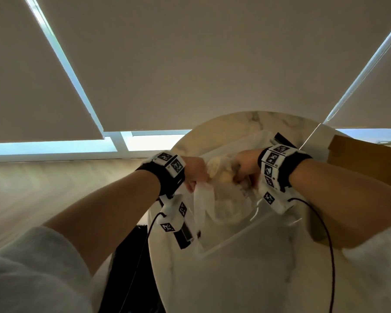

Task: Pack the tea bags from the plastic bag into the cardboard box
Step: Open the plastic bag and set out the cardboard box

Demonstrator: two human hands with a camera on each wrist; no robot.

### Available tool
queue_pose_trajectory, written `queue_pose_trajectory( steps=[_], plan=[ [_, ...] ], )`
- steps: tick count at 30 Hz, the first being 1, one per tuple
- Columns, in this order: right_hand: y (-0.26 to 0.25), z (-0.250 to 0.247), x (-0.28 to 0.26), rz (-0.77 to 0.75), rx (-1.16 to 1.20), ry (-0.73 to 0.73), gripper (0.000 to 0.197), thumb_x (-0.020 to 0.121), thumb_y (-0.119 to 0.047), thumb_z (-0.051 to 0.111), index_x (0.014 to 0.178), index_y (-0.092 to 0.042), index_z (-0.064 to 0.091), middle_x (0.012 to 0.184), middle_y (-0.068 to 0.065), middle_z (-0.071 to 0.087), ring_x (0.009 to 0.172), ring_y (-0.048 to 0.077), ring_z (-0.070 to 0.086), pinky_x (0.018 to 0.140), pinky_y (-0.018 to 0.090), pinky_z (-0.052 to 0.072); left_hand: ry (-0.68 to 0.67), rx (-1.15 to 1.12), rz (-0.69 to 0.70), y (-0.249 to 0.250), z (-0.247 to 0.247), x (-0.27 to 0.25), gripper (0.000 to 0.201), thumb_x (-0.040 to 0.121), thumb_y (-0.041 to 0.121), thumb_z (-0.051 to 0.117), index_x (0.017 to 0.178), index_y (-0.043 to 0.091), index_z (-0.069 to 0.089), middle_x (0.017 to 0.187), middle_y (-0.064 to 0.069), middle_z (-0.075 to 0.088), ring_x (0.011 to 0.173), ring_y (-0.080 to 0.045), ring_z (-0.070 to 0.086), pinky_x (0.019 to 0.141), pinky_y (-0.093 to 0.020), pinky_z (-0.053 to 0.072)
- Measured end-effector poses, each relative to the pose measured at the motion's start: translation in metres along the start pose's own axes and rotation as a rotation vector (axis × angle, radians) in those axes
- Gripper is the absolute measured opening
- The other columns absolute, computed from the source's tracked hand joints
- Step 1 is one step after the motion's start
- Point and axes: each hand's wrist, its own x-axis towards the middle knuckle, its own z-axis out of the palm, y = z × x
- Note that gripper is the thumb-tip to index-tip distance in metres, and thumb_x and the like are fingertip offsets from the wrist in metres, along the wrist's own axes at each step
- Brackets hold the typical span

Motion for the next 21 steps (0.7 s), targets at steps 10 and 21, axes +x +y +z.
queue_pose_trajectory(
  steps=[10, 21],
  plan=[
    [0.031, -0.039, -0.127, -0.34, 0.16, 0.16, 0.015, 0.086, -0.017, 0.065, 0.097, -0.007, 0.064, 0.069, 0.012, 0.073, 0.044, 0.017, 0.064, 0.042, 0.023, 0.051, 0.499, -0.147, 0.355, 0.054, -0.018, -0.093, 0.015, 0.086, 0.013, 0.055, 0.088, -0.002, 0.054, 0.075, -0.003, 0.051, 0.068, -0.013, 0.046, 0.062, -0.028, 0.038],
    [0.115, 0.046, -0.14, -0.312, -0.039, -0.038, 0.016, 0.083, -0.023, 0.068, 0.097, -0.016, 0.065, 0.076, -0.002, 0.074, 0.071, 0.012, 0.071, 0.064, 0.019, 0.056, 0.554, 0.111, 0.423, 0.092, 0.098, -0.098, 0.012, 0.086, 0.028, 0.058, 0.085, 0.016, 0.061, 0.083, 0.001, 0.063, 0.071, -0.011, 0.053, 0.063, -0.019, 0.041]
  ],
)
